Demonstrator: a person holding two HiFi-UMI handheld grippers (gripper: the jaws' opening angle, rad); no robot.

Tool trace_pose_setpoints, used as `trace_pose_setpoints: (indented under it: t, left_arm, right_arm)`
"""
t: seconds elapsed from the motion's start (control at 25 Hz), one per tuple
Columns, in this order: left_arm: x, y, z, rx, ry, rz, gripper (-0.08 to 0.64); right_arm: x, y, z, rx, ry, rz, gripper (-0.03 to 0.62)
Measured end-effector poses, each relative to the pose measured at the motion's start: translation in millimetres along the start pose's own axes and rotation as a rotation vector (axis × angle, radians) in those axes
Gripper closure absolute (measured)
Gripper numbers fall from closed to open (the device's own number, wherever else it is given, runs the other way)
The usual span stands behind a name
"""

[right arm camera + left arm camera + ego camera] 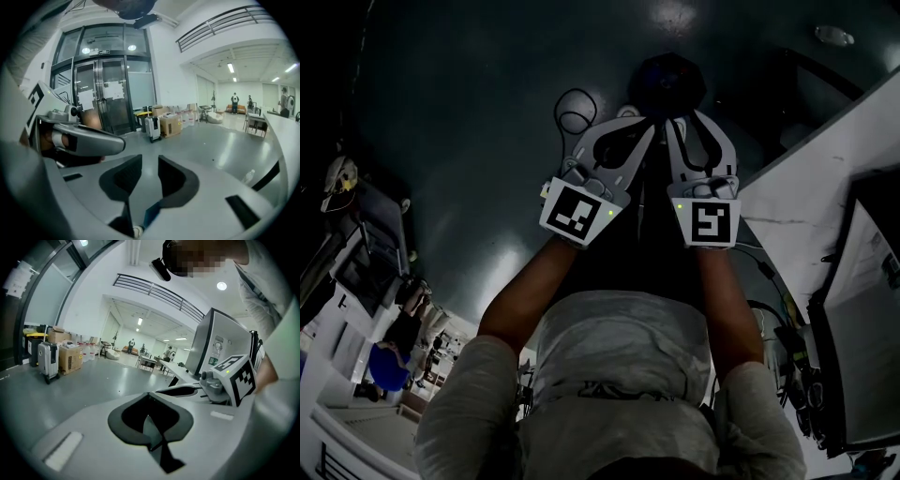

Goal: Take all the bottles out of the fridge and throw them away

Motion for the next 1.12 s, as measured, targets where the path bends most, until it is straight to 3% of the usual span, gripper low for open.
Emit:
trace_pose_setpoints:
  t: [0.44, 1.12]
  left_arm:
    - [20.8, -34.8, -74.7, -0.026, -0.067, 0.038, 0.554]
    - [65.6, -113.5, -195.5, -0.093, -0.172, 0.102, 0.554]
  right_arm:
    - [28.8, -18.3, -78.0, 0.011, -0.058, -0.012, 0.536]
    - [93.8, -52.5, -212.0, 0.011, -0.202, -0.027, 0.580]
Point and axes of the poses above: the fingertips, and each gripper's own axes: x backward along the fingers, y to its left, z out of its underside, the point moved 1 cm from there along x, backward along the fingers, and after that the axes turned 13 degrees about x, right-handed, at the moved point
